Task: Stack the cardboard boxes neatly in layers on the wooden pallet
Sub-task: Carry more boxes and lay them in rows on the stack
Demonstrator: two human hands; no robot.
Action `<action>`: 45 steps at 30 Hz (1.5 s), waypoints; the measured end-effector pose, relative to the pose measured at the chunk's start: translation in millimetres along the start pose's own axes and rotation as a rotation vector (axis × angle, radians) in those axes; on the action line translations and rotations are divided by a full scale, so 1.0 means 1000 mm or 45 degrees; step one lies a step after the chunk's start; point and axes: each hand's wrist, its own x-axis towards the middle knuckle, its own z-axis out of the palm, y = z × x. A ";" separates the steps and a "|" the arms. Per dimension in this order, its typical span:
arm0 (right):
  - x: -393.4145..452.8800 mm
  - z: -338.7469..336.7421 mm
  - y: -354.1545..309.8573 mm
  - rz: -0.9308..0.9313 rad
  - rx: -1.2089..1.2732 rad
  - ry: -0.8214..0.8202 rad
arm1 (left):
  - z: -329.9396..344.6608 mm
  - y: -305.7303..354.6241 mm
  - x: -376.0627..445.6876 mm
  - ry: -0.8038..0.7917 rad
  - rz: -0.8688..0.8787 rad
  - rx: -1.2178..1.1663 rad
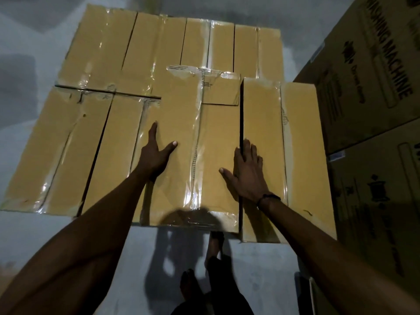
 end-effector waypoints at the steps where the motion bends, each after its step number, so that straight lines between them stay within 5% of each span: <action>1: -0.001 0.003 -0.002 0.028 0.021 0.001 | -0.001 -0.001 0.001 -0.010 0.016 0.004; 19: -0.037 0.029 -0.042 -0.148 0.076 -0.075 | -0.014 -0.002 -0.007 -0.100 0.098 0.187; 32: -0.029 0.034 -0.060 0.070 0.206 -0.009 | -0.012 -0.005 -0.015 -0.076 0.075 0.160; 45: -0.044 0.031 -0.042 0.017 0.370 0.005 | -0.010 -0.009 -0.021 -0.101 0.046 0.142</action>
